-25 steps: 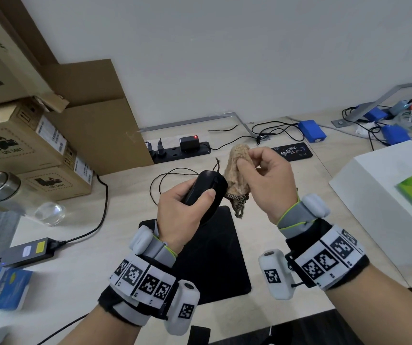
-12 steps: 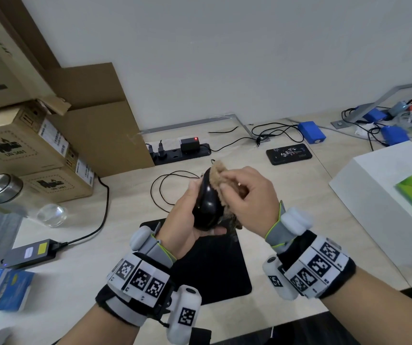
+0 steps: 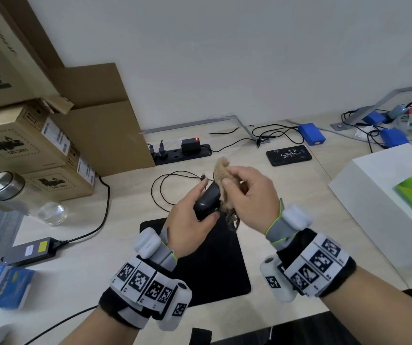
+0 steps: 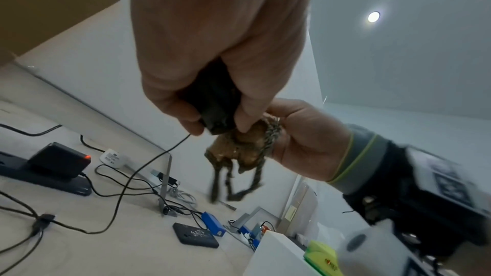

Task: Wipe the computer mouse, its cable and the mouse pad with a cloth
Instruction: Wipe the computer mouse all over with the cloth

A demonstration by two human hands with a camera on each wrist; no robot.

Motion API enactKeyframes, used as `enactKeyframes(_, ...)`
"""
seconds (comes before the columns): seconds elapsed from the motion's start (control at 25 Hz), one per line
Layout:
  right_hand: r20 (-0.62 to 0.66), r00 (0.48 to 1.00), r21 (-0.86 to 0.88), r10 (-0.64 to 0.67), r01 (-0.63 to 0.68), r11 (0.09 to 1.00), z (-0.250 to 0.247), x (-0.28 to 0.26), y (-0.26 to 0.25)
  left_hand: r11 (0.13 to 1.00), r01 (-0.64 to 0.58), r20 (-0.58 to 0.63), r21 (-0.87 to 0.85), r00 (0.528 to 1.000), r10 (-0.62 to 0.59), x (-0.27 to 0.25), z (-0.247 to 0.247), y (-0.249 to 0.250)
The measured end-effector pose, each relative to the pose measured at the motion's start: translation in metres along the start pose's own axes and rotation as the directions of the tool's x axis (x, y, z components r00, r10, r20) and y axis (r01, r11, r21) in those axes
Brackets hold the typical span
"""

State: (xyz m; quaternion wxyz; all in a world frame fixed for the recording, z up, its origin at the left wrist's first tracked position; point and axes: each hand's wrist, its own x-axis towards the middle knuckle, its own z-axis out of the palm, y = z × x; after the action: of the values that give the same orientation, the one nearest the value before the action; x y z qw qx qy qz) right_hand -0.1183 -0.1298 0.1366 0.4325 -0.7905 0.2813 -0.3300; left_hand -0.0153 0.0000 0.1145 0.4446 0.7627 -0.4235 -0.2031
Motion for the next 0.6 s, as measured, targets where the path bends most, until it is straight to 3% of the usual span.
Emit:
enactKeyframes(0.08, 0.089, 0.984, -0.033, -0.153, 0.157, 0.987, 0.01, -0.021, -0.007, 0.998, 0.014, -0.008, 0.058, 1.0, -0.014, 0.001, -0.001, 0.002)
enactKeyframes(0.16, 0.175, 0.949, -0.018, -0.263, 0.27, 0.963, 0.018, -0.034, -0.009, 1.0, 0.016, 0.029, -0.008, 0.999, -0.016, 0.0, -0.004, 0.004)
enactKeyframes(0.24, 0.171, 0.953, -0.057, -0.25, 0.263, 0.963, 0.015, -0.022, -0.003, 1.0, -0.008, 0.023, 0.03, 1.0, 0.007, -0.001, -0.006, 0.002)
enactKeyframes(0.4, 0.01, 0.995, -0.13, -0.095, 0.096, 0.987, 0.009, -0.002, 0.002, 0.998, -0.042, 0.025, 0.047, 0.999, 0.04, -0.002, -0.001, -0.003)
enactKeyframes(0.6, 0.159, 0.957, -0.006, -0.243, 0.247, 0.969, 0.015, -0.022, -0.003, 0.998, -0.03, 0.02, -0.054, 0.999, 0.031, 0.001, -0.001, -0.012)
